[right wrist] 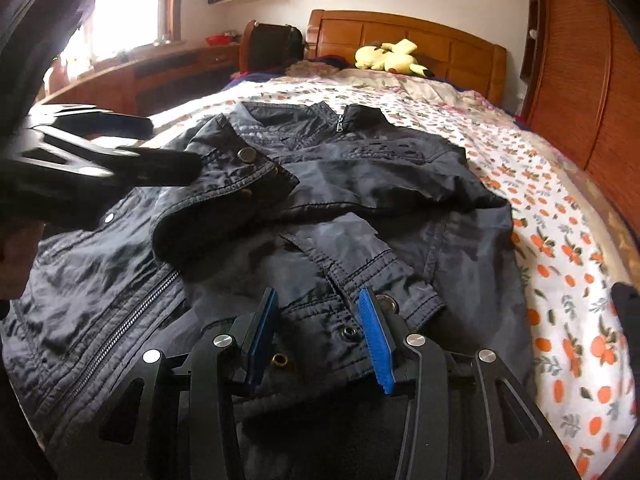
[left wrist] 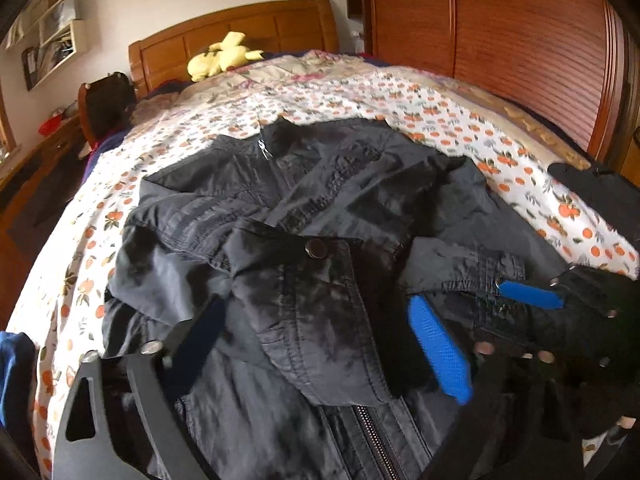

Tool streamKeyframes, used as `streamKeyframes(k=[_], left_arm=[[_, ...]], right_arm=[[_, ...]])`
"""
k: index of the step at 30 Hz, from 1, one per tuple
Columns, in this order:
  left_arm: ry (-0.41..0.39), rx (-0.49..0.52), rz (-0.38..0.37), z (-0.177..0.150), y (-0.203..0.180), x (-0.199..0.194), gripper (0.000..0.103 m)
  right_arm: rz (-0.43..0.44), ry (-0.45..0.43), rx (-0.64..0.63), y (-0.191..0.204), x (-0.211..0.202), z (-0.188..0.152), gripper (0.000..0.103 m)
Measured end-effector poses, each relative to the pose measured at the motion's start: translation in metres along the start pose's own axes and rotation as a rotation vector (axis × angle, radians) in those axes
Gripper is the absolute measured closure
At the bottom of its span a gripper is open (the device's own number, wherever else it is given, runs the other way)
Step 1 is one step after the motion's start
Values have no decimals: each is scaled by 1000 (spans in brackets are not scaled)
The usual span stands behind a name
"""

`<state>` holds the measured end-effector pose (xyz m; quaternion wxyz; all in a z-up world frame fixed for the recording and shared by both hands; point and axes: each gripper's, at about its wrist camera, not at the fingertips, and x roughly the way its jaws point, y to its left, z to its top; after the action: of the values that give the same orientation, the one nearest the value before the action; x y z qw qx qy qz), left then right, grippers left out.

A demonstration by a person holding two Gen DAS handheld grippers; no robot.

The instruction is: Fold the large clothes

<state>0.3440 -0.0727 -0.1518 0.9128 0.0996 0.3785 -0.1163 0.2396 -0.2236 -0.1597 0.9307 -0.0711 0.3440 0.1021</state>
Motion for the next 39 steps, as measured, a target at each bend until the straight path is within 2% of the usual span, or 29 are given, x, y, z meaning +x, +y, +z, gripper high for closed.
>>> streamKeyframes(k=[6,12,18,21,29,34,39], left_arm=[[46,8,-29,-6,-4,15,32],[66,45,-18,-11,-12,19,34],[61,114,78,-16,-17,17,45],[64,144,120,-19,-14,17,45],[39,77,220,-22,33,0,45],[20,4,212,-37,67,-22,45],[-4,-26,235,-57,81,-42,45]], right_arm=[[-33,9,8,-6,-14,-2,63],[-43,-1,50,-21,-27,-5,63],[-51,-7,53,-23,-39,-6,63],[-54,-11,46,-20,-45,-7,63],[-54,-21,28,-11,-52,-6,63],[-45,-29,23,-7,-50,-3,63],[-40,-17,16,-3,-43,-1,63]])
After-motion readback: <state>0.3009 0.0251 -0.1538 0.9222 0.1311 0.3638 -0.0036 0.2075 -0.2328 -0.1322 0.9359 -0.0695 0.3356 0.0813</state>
